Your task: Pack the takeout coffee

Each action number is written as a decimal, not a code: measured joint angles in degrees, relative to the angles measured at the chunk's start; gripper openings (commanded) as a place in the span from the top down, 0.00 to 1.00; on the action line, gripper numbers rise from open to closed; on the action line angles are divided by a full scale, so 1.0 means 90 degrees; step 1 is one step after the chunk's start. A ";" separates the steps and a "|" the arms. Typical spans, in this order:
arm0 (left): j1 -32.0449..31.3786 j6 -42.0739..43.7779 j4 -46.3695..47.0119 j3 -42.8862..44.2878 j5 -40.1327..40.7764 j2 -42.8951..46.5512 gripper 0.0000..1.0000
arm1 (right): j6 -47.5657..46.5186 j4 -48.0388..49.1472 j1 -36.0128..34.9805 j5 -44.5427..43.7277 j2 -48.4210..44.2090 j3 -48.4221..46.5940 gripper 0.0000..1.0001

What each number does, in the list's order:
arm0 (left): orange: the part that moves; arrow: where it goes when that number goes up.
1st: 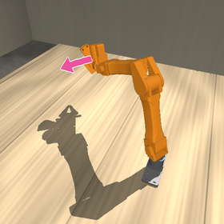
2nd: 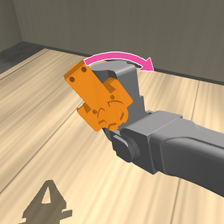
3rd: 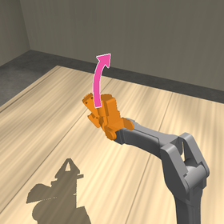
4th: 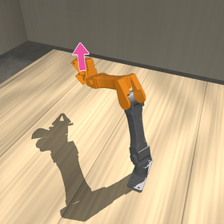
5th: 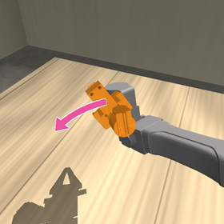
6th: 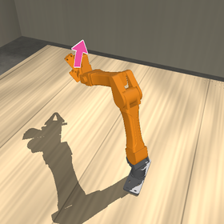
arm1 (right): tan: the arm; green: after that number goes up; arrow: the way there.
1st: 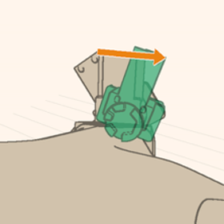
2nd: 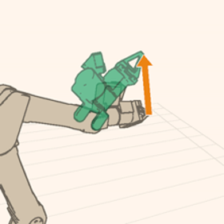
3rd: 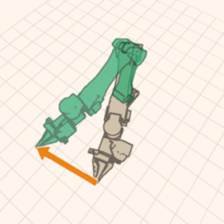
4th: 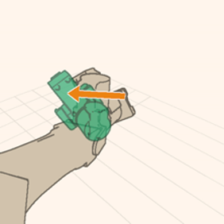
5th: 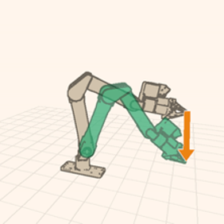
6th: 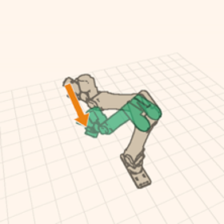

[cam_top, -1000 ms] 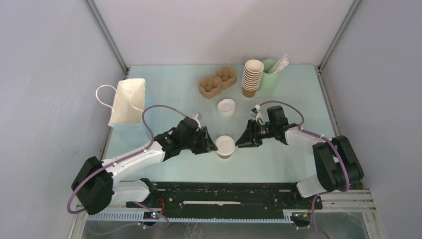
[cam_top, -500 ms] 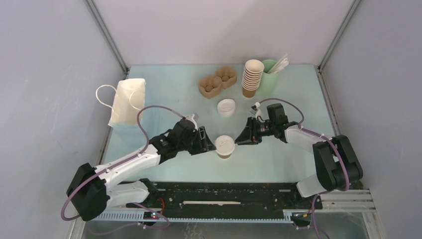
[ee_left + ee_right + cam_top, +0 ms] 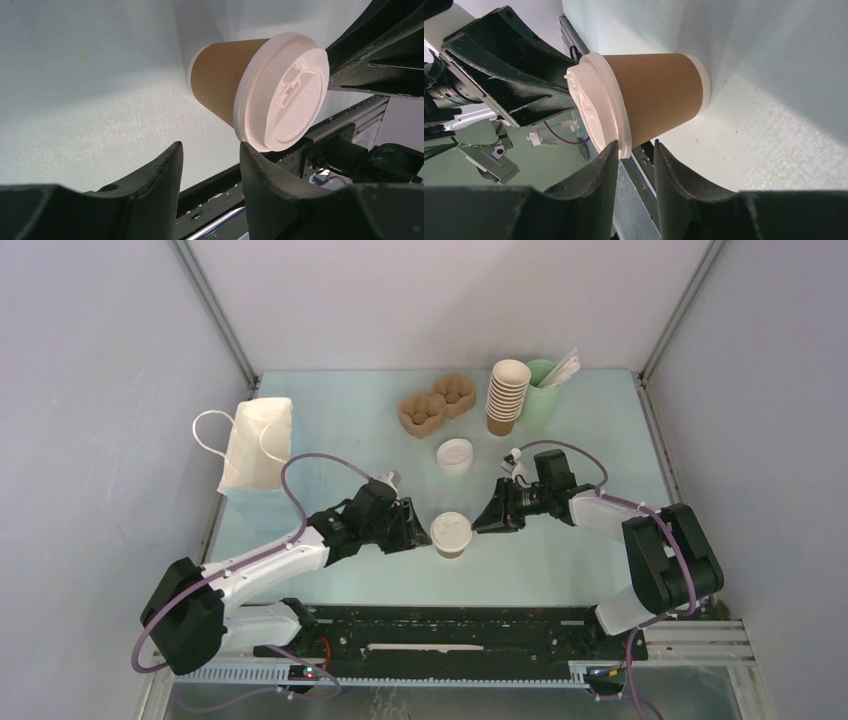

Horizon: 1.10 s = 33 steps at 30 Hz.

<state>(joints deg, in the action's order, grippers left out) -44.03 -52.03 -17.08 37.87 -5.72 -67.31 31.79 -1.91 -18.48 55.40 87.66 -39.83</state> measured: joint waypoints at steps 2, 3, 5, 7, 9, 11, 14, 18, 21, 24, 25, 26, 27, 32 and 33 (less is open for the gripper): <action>0.0000 0.0005 0.0005 0.0000 0.0002 -0.0007 0.49 | 0.0000 0.0000 -0.0005 0.0000 0.0000 -0.0002 0.58; 0.0000 0.0005 0.0005 0.0000 0.0002 -0.0012 0.49 | 0.0000 0.0000 -0.0007 0.0002 0.0000 -0.0012 0.58; 0.0000 0.0005 0.0005 0.0000 0.0000 -0.0027 0.49 | 0.0000 0.0002 -0.0010 0.0002 0.0002 -0.0036 0.57; 0.0000 0.0005 0.0002 0.0000 0.0000 -0.0027 0.48 | -0.0002 0.0000 -0.0010 0.0005 0.0000 -0.0063 0.57; 0.0000 0.0002 -0.0017 0.0000 0.0002 -0.0015 0.48 | -0.0005 -0.0005 -0.0012 0.0005 -0.0002 -0.0085 0.57; 0.0002 0.0002 -0.0051 0.0000 0.0019 0.0046 0.47 | -0.0005 -0.0005 -0.0010 0.0005 -0.0019 -0.0095 0.57; 0.0002 0.0005 -0.0097 0.0000 0.0085 0.0194 0.46 | -0.0002 0.0000 -0.0010 0.0005 -0.0034 -0.0095 0.57; 0.0002 0.0005 -0.0126 0.0000 0.0121 0.0216 0.46 | -0.0002 0.0002 -0.0012 0.0007 -0.0034 -0.0095 0.57; 0.0002 0.0005 -0.0119 0.0000 0.0119 0.0175 0.45 | -0.0005 0.0002 -0.0015 0.0010 -0.0034 -0.0095 0.57; 0.0002 0.0007 -0.0117 0.0000 0.0119 0.0095 0.45 | -0.0005 0.0002 -0.0024 0.0012 -0.0034 -0.0095 0.57; 0.0002 0.0007 -0.0117 0.0000 0.0119 0.0085 0.44 | -0.0002 0.0002 -0.0029 0.0015 -0.0032 -0.0095 0.57; 0.0002 0.0007 -0.0114 0.0000 0.0119 0.0078 0.44 | -0.0005 0.0005 -0.0036 0.0017 -0.0032 -0.0095 0.57; 0.0002 0.0010 -0.0114 0.0000 0.0119 0.0073 0.43 | -0.0002 0.0005 -0.0041 0.0022 -0.0024 -0.0095 0.57; 0.0002 0.0022 -0.0114 0.0000 0.0121 0.0073 0.41 | -0.0005 0.0005 -0.0049 0.0024 0.0000 -0.0095 0.57; 0.0002 0.0027 -0.0114 0.0000 0.0121 0.0073 0.41 | -0.0005 0.0005 -0.0051 0.0024 0.0000 -0.0095 0.58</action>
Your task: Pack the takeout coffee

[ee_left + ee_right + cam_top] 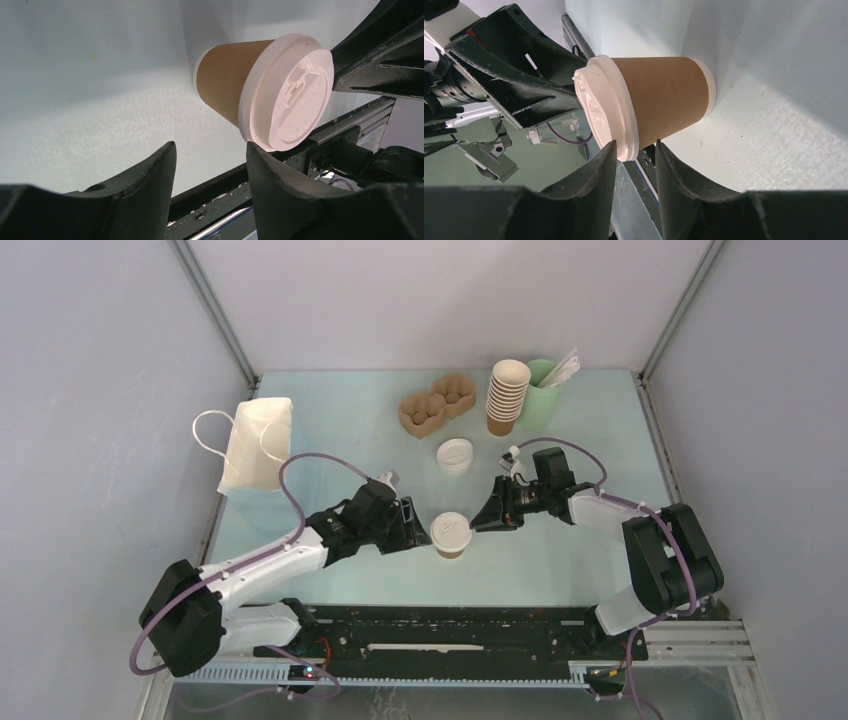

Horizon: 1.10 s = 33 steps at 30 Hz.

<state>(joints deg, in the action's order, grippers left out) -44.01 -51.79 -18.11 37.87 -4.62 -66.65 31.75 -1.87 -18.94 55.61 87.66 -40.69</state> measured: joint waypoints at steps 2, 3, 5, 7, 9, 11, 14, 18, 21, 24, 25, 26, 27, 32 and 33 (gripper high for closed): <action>0.0000 0.0034 0.0000 0.0002 0.0000 -0.0010 0.41 | 0.0000 0.0000 -0.0002 0.0000 0.0000 0.0000 0.58; 0.0000 0.0036 0.0000 0.0005 -0.0002 -0.0022 0.41 | -0.0002 0.0000 -0.0002 0.0000 0.0002 0.0000 0.58; 0.0000 0.0039 0.0000 0.0007 -0.0002 -0.0051 0.40 | -0.0002 0.0000 -0.0007 0.0000 0.0024 0.0000 0.58; 0.0000 0.0036 -0.0002 0.0007 -0.0002 -0.0061 0.40 | -0.0007 0.0000 -0.0015 0.0000 0.0044 0.0000 0.58; 0.0000 0.0036 0.0000 0.0007 0.0002 -0.0049 0.39 | -0.0022 -0.0002 -0.0019 0.0000 0.0061 0.0000 0.58; 0.0000 0.0036 -0.0002 0.0007 0.0007 -0.0034 0.37 | -0.0036 0.0000 -0.0032 0.0000 0.0066 0.0000 0.58; 0.0000 0.0039 -0.0007 0.0007 0.0019 0.0012 0.37 | -0.0046 0.0000 -0.0036 0.0000 0.0066 0.0000 0.58; 0.0000 0.0041 -0.0007 0.0007 0.0049 0.0032 0.38 | -0.0061 0.0000 -0.0039 -0.0002 0.0066 0.0000 0.58; 0.0005 0.0044 -0.0005 0.0010 0.0056 0.0002 0.38 | -0.0066 0.0000 -0.0039 -0.0002 0.0070 0.0000 0.58; 0.0007 0.0046 -0.0002 0.0012 0.0066 -0.0068 0.38 | -0.0068 -0.0002 -0.0041 -0.0002 0.0070 0.0000 0.58; 0.0007 0.0051 -0.0002 0.0012 0.0068 -0.0090 0.38 | -0.0068 0.0000 -0.0044 -0.0002 0.0070 0.0000 0.58; 0.0007 0.0073 -0.0002 0.0012 0.0068 -0.0102 0.37 | -0.0073 -0.0002 -0.0044 -0.0002 0.0070 0.0000 0.58; 0.0007 0.0087 -0.0002 0.0012 0.0068 -0.0109 0.37 | -0.0087 -0.0010 -0.0044 -0.0005 0.0070 -0.0002 0.58; 0.0007 0.0090 -0.0017 0.0015 0.0114 -0.0104 0.36 | -0.0143 -0.0049 -0.0063 -0.0022 0.0078 -0.0036 0.58; 0.0010 0.0090 -0.0041 0.0022 0.0136 -0.0095 0.36 | -0.0153 -0.0051 -0.0068 -0.0022 0.0078 -0.0036 0.58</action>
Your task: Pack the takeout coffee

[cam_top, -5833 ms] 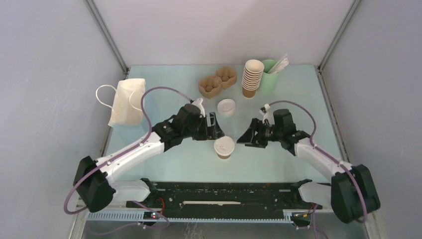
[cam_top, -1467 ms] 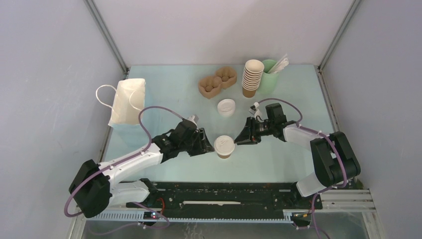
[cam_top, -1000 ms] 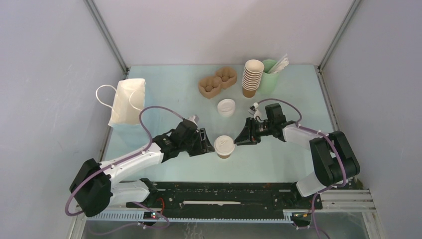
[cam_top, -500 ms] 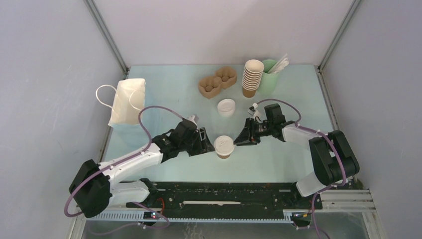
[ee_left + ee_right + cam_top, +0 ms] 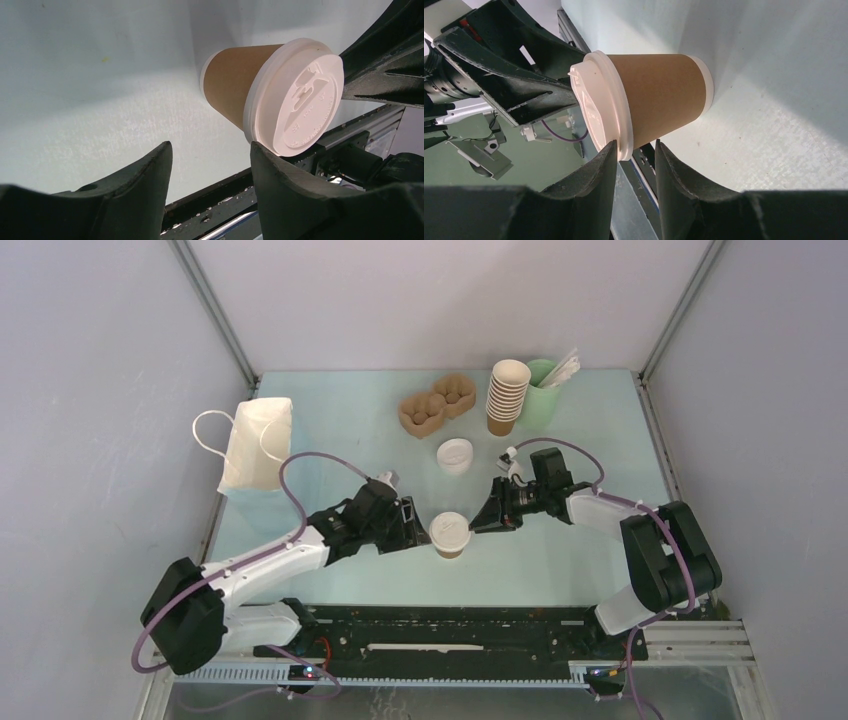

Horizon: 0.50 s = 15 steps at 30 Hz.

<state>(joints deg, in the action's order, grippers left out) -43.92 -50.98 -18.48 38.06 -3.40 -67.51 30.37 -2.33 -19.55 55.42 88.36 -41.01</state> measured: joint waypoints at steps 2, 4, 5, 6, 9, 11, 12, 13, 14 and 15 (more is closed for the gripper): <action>0.0007 0.0000 -0.0041 0.0027 0.0029 0.0015 0.35 | -0.0012 0.0000 -0.0007 0.0000 0.0007 0.0000 0.58; 0.0017 0.0000 -0.0085 0.0107 0.0034 0.0015 0.35 | -0.0015 0.0000 -0.0010 0.0000 0.0029 0.0000 0.58; 0.0027 0.0002 -0.0087 0.0146 0.0039 0.0015 0.35 | -0.0015 0.0000 -0.0010 -0.0002 0.0044 0.0000 0.58; 0.0029 0.0002 -0.0087 0.0182 0.0044 0.0015 0.35 | -0.0017 0.0000 -0.0010 0.0000 0.0053 0.0000 0.58; 0.0039 0.0005 -0.0087 0.0214 0.0063 0.0015 0.34 | -0.0032 -0.0002 -0.0010 -0.0005 0.0063 0.0000 0.58; 0.0041 0.0005 -0.0107 0.0214 0.0080 0.0015 0.35 | -0.0032 -0.0002 -0.0012 -0.0005 0.0063 0.0000 0.58; 0.0051 0.0005 -0.0104 0.0214 0.0085 0.0015 0.35 | -0.0034 -0.0002 -0.0012 -0.0005 0.0063 0.0000 0.58; 0.0056 0.0007 -0.0107 0.0214 0.0090 0.0015 0.36 | -0.0032 -0.0002 -0.0012 -0.0005 0.0063 0.0000 0.58; 0.0061 0.0010 -0.0109 0.0214 0.0090 0.0015 0.36 | -0.0034 -0.0002 -0.0012 -0.0005 0.0063 0.0000 0.58; 0.0068 0.0019 -0.0107 0.0214 0.0092 0.0012 0.36 | -0.0032 -0.0002 -0.0012 -0.0005 0.0063 0.0000 0.58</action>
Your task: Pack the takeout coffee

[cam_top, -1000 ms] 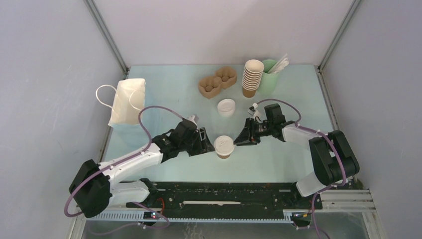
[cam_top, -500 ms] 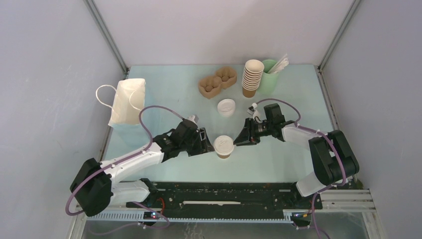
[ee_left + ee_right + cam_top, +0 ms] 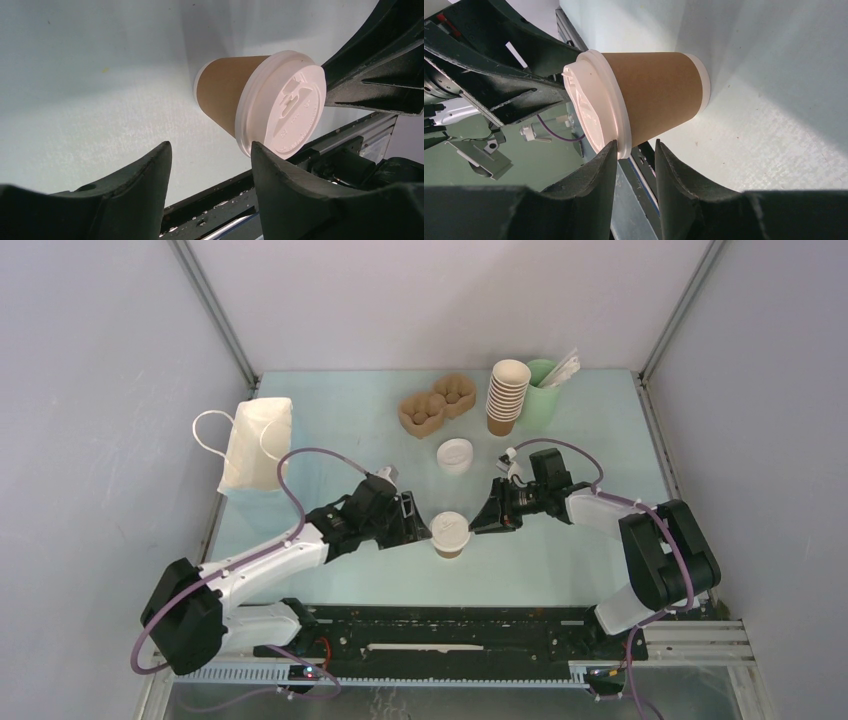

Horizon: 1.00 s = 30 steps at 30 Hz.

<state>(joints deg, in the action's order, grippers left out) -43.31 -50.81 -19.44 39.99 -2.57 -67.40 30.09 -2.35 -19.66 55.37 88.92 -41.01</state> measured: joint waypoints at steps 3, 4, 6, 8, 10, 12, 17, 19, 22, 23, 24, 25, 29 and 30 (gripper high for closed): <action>0.0017 0.0029 0.0000 0.0000 0.0007 -0.0005 0.37 | 0.0000 0.0000 0.0000 0.0000 0.0000 0.0000 0.58; 0.0019 0.0032 0.0002 0.0000 0.0007 -0.0015 0.38 | 0.0000 0.0000 0.0000 0.0000 0.0000 0.0000 0.58; 0.0019 0.0029 0.0005 0.0000 0.0005 -0.0051 0.38 | 0.0000 0.0002 -0.0005 0.0000 0.0000 0.0000 0.58; 0.0019 0.0029 0.0017 0.0000 0.0005 -0.0112 0.38 | 0.0000 0.0002 -0.0019 0.0000 0.0007 -0.0005 0.58; 0.0022 0.0029 0.0058 0.0000 0.0002 -0.0187 0.38 | 0.0000 -0.0002 -0.0044 0.0002 0.0039 -0.0046 0.58; 0.0024 0.0029 0.0102 0.0000 -0.0015 -0.0228 0.39 | 0.0000 -0.0005 -0.0058 -0.0010 0.0075 -0.0100 0.58; 0.0034 0.0029 0.0165 0.0036 -0.0053 -0.0323 0.41 | -0.0029 -0.0209 -0.0095 -0.0158 0.0087 -0.0199 0.59; 0.0034 0.0027 0.0160 0.0056 -0.0063 -0.0355 0.42 | -0.0051 -0.0323 -0.0126 -0.0257 0.0087 -0.0236 0.61; 0.0019 0.0029 0.0136 0.0114 -0.0073 -0.0427 0.44 | -0.0051 -0.0481 -0.0155 -0.0323 0.0148 -0.0323 0.68; 0.0015 0.0029 0.0129 0.0131 -0.0078 -0.0457 0.44 | -0.0046 -0.0520 -0.0155 -0.0296 0.0202 -0.0362 0.69; 0.0012 0.0027 0.0121 0.0138 -0.0083 -0.0481 0.44 | -0.0027 -0.0549 -0.0155 -0.0226 0.0270 -0.0408 0.69; 0.0010 0.0027 0.0121 0.0141 -0.0085 -0.0512 0.44 | -0.0002 -0.0559 -0.0151 -0.0151 0.0342 -0.0442 0.69; 0.0010 0.0022 0.0126 0.0141 -0.0075 -0.0539 0.45 | 0.0202 -0.0466 -0.0107 -0.0024 0.0459 -0.0403 0.69; 0.0007 0.0022 0.0126 0.0141 -0.0070 -0.0539 0.45 | 0.0270 -0.0423 -0.0104 -0.0024 0.0461 -0.0374 0.69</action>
<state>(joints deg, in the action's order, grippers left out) -43.24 -50.61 -18.31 41.25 -3.20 -72.25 32.51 -6.15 -20.60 55.16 93.08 -44.38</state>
